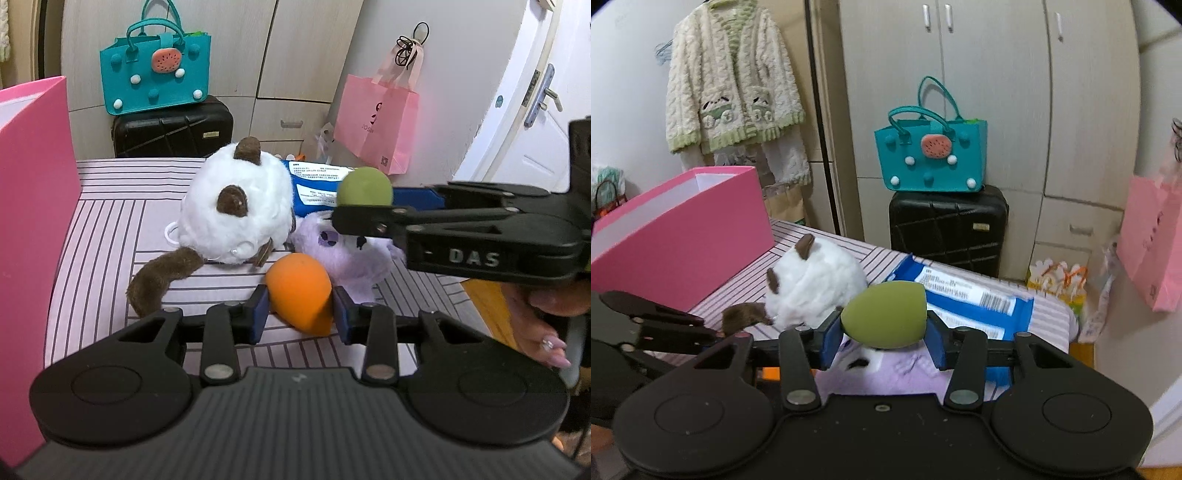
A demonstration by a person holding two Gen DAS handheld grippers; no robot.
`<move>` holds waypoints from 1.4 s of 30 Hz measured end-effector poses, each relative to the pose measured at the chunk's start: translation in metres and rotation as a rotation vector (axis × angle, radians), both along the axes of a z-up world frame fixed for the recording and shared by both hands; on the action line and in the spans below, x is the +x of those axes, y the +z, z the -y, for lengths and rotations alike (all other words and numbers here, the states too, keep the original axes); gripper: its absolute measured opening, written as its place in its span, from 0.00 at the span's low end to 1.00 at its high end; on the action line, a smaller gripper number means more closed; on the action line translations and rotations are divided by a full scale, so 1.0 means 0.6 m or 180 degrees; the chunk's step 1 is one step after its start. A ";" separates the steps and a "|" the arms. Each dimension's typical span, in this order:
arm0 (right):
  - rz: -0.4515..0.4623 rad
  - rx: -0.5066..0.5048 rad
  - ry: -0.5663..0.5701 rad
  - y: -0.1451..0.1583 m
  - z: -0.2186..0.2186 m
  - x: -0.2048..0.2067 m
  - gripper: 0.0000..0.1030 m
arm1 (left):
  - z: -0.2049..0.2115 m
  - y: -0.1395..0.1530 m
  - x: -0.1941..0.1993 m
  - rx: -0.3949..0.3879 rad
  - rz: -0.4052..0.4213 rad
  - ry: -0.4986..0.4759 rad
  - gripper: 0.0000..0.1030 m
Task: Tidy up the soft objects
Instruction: 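Lift both sponges and carry them over the pink box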
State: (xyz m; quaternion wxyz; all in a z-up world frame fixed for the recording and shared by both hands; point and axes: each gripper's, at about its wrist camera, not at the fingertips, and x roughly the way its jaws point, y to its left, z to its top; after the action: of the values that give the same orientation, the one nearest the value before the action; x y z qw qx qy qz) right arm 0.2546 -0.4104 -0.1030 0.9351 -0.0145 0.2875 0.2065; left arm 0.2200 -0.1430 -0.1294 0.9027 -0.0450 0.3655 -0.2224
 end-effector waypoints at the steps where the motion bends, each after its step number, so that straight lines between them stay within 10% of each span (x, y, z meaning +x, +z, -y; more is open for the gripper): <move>1: -0.0027 0.0040 -0.0028 0.000 0.002 -0.004 0.51 | -0.001 0.001 -0.001 -0.0001 -0.0004 0.0008 0.34; 42: -0.0957 0.0021 0.0004 0.026 -0.058 -0.183 0.51 | -0.089 0.056 -0.130 0.0272 -0.0629 -0.0789 0.34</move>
State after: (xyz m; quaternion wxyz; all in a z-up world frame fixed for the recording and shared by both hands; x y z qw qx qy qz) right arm 0.1449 -0.3754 -0.0876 0.8815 0.0195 0.4236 0.2079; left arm 0.1420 -0.0897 -0.0959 0.8292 0.0172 0.4644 -0.3107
